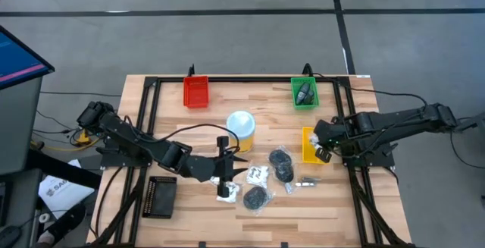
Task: Pick & Place Travel size toiletries
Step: Put the white cotton pack into the yellow bin
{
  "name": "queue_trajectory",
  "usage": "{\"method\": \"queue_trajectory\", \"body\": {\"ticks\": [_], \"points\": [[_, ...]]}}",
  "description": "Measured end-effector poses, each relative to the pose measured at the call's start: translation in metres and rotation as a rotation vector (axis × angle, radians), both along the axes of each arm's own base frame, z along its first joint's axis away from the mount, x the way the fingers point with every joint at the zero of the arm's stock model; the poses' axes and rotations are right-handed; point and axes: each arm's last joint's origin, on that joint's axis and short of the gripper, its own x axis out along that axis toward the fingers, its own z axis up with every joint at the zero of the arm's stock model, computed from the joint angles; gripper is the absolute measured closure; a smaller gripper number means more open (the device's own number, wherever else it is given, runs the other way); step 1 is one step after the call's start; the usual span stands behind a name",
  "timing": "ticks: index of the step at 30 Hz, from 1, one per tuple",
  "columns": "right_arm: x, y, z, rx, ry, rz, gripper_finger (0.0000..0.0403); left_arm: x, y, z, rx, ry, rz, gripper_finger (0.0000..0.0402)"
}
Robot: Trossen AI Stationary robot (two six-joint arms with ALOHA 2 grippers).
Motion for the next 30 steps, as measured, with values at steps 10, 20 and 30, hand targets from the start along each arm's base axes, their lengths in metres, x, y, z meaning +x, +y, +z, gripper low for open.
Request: {"method": "queue_trajectory", "body": {"ticks": [10, 20, 30], "points": [[-0.002, -0.001, -0.001, -0.006, 0.019, -0.004, 0.031, 0.0, 0.0, -0.001, -0.01, 0.006, 0.007, 0.0304], [-0.004, -0.001, -0.001, -0.011, 0.045, 0.0, 0.0224, 0.0, 0.0, -0.001, -0.01, 0.008, 0.008, 0.0304], [0.001, 0.008, 0.021, 0.01, -0.042, 0.066, 0.0204, -0.002, 0.001, -0.005, -0.04, 0.05, 0.012, 0.0304]]}}
